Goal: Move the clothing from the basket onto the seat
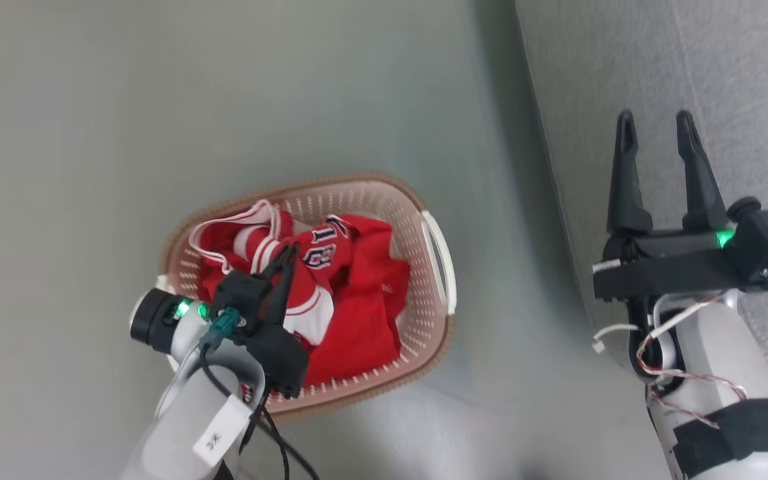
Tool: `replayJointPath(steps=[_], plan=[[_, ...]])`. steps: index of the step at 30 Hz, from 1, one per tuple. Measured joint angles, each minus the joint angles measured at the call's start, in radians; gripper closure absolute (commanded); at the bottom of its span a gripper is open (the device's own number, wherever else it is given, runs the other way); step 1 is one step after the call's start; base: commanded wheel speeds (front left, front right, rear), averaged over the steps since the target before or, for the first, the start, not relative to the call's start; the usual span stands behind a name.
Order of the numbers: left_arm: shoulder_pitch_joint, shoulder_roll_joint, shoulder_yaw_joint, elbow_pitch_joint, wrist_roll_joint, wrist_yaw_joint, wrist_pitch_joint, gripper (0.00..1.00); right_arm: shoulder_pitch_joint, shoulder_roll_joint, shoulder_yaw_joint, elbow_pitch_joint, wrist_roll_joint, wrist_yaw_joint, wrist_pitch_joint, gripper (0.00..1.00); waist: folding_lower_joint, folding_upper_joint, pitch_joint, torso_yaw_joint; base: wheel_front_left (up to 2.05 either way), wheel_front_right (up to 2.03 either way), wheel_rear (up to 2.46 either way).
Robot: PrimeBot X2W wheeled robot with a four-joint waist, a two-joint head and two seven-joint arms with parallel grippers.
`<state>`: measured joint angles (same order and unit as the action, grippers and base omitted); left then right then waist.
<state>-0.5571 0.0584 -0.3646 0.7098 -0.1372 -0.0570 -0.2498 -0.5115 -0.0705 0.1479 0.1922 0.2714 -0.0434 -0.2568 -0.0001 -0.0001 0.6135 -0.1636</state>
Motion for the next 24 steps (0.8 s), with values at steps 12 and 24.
replayJointPath(steps=[12, 24], plan=[[0.091, -0.005, 0.036, -0.16, -0.061, -0.014, 0.0, 1.0, 0.056, -0.004, 0.001, 0.069, -0.009, 0.022, 0.0, 0.0, -0.0001, 0.0, -0.175, 0.048, 0.0, 0.0, 0.0], [0.122, 0.007, 0.051, -0.264, -0.065, -0.024, 0.0, 1.0, 0.123, 0.0, 0.031, 0.141, -0.01, 0.049, 0.0, 0.0, -0.0002, -0.0001, -0.357, 0.068, 0.0, 0.0, 0.0]])
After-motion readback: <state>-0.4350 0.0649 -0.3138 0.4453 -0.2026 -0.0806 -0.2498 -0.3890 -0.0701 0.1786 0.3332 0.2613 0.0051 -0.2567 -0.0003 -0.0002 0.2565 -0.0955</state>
